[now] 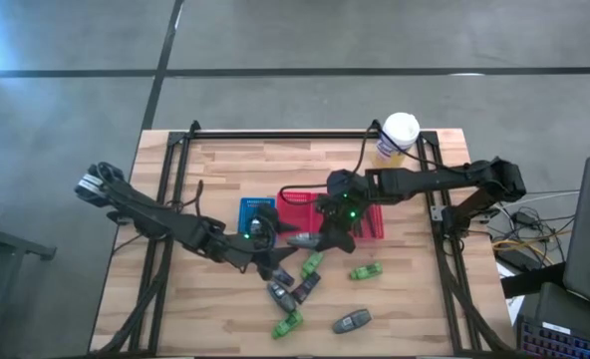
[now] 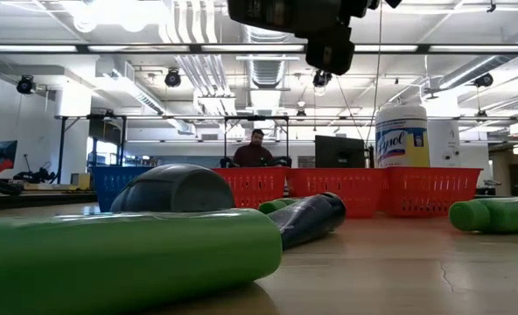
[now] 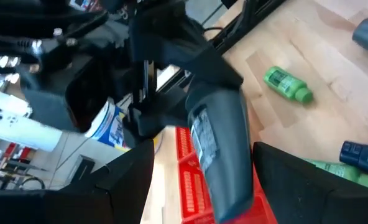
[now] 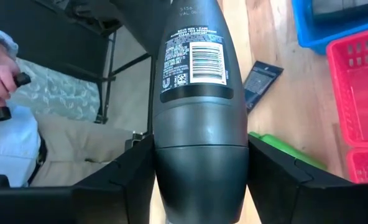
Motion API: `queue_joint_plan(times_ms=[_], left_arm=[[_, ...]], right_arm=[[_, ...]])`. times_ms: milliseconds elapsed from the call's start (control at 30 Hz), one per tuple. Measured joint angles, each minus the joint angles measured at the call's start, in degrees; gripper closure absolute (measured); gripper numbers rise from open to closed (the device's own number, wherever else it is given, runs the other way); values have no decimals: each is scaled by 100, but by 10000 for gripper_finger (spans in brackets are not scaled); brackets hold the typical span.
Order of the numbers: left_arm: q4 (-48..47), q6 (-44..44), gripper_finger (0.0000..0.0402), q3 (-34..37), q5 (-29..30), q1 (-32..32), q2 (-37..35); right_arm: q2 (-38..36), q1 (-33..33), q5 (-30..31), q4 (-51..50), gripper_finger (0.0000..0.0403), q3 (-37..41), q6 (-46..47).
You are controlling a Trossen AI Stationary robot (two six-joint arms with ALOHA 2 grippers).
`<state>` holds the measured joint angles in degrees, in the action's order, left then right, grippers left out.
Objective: Pick & Place Travel size toiletries
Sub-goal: Put the gray deodorant into the blue bin
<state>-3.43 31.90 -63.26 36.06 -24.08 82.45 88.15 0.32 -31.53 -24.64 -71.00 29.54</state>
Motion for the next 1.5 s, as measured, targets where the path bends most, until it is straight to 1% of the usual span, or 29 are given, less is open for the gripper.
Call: queue_joint_plan(times_ms=[133, 233, 433, 567, 733, 867, 967, 1067, 1167, 1300, 1333, 1433, 1500], left_arm=[[-1, 22, 125, -100, 25, 12, 203], [-13, 68, 125, -133, 163, 27, 331], [-8, 109, 132, -158, 180, 52, 378], [-5, 104, 162, -158, 168, 61, 378], [-3, 39, 220, -143, 155, 61, 378], [-24, -42, 263, -130, 187, 68, 376], [-44, -46, 271, -130, 191, 66, 376], [-136, -154, 271, -130, 244, 66, 374], [-557, -568, 262, -119, 263, 59, 374], [-1056, -1288, 260, -117, 366, 51, 289], [-1188, -1474, 262, -119, 419, 37, 273], [-1655, -2142, 268, -119, 823, 19, 242], [-2157, -2914, 269, -119, 1155, 17, 158]], right_arm=[[-1, 4, -2, 2, 205, 2, -15], [-1, 4, -4, 2, 201, 4, -11], [-1, 4, -17, 2, 199, 4, 2], [-1, 4, -17, 37, 205, 9, -10], [-1, -89, -20, 258, 196, 13, 15], [-1, -177, -21, 272, 196, 21, 51], [-1, -186, -20, 285, 194, 22, 52], [-1, -192, 37, 258, 177, 20, 54], [-76, -205, 300, 77, 147, 11, 49], [-316, -202, 1014, -176, 104, 11, -34], [-396, -197, 1251, -247, 94, 11, -80], [-730, -199, 2098, -457, 68, 9, -207], [-993, -203, 2727, -649, 54, 9, -210]])
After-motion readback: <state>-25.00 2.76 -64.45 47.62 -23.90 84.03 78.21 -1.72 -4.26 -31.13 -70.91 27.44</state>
